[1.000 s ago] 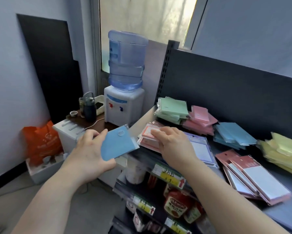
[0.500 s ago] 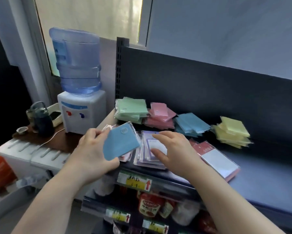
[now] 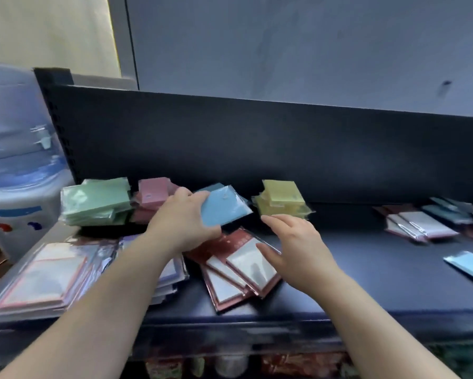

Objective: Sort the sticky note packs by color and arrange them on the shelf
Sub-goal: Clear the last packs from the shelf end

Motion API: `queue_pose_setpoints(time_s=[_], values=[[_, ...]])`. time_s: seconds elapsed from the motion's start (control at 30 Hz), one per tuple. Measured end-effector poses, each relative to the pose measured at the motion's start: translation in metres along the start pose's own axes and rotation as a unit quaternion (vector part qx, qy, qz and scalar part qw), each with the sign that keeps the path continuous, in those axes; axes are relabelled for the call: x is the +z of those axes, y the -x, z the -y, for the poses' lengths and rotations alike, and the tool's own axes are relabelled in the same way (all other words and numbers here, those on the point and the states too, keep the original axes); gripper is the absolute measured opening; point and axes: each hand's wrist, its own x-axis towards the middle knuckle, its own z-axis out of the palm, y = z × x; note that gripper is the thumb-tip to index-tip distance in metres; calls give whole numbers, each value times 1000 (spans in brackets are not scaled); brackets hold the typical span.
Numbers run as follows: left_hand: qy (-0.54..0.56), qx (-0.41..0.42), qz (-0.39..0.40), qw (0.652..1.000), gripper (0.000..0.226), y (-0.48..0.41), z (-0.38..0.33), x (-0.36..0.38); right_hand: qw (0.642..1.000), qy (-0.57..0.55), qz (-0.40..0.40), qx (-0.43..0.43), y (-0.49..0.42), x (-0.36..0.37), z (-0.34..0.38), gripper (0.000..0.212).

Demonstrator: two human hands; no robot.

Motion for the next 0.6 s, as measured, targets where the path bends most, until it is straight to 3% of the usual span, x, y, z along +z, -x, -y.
queue_pose_setpoints(time_s=[0.33,0.6], values=[[-92,-143,-16,985,58,-59,-44,31,999,-34,-25,-18,0,-19,-83,53],[-52,-13,-51,997,64,-43,-153,58,999,-16,-16,-42,10,-37,-154,55]])
